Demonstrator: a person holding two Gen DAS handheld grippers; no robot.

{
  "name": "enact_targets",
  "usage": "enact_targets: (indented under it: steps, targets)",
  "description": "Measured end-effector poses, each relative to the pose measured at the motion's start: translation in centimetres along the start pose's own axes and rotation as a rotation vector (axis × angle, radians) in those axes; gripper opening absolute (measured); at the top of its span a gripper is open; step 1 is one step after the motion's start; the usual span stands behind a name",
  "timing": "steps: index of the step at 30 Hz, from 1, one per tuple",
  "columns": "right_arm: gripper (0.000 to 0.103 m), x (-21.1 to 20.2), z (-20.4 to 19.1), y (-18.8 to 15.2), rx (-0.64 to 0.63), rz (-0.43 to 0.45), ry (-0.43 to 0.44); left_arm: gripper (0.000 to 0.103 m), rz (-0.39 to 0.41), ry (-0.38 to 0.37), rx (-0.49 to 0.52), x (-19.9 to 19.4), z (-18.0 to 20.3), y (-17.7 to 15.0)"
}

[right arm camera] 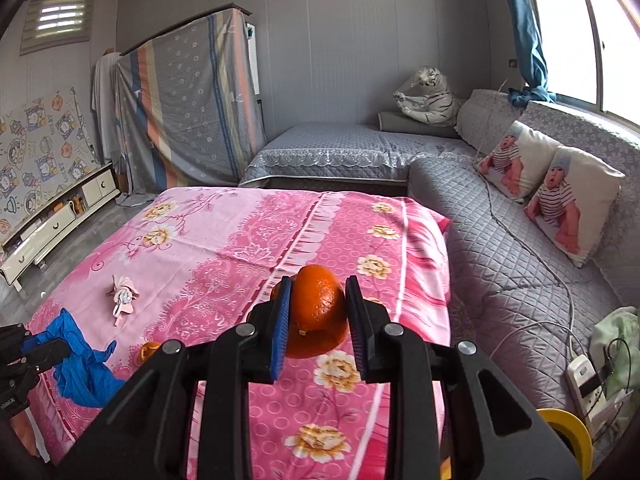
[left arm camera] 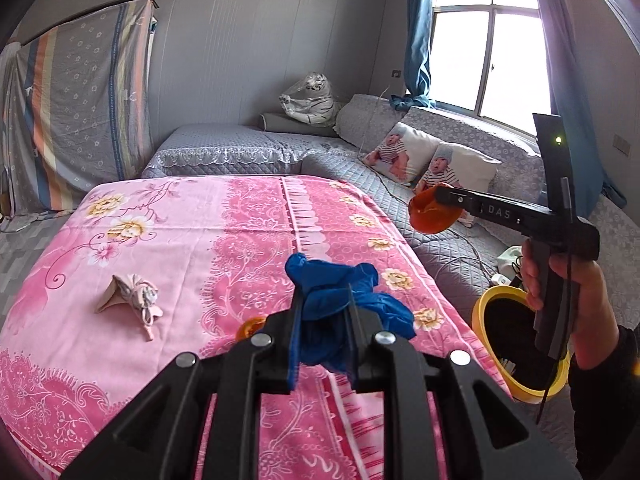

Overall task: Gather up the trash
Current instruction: 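Carry the orange peel in the right tool while the left tool carries the blue glove to the bin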

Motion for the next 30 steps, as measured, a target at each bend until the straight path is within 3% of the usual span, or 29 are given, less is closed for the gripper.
enact_targets:
  steps: [16,30]
  targets:
    - [0.025,-9.1,14.5,-3.0,0.098,0.046,-0.256,0.016,-0.043,-0.233,0.116,4.5,14.3,0.0]
    - [0.025,-14.6,22.0,-9.1,0.173,0.004,-0.44,0.016,-0.093,-0.412,0.196,6.0,24.9,-2.4]
Point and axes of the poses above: each gripper's, at about its wrist camera, not at the fingertips, and x roughly the way its jaws point, z to its right, y to its top, the point moved 8 cm from there along x, roughly the way its jaws point, and after that the axes turned 13 degrees about z, right-handed, at the moved point
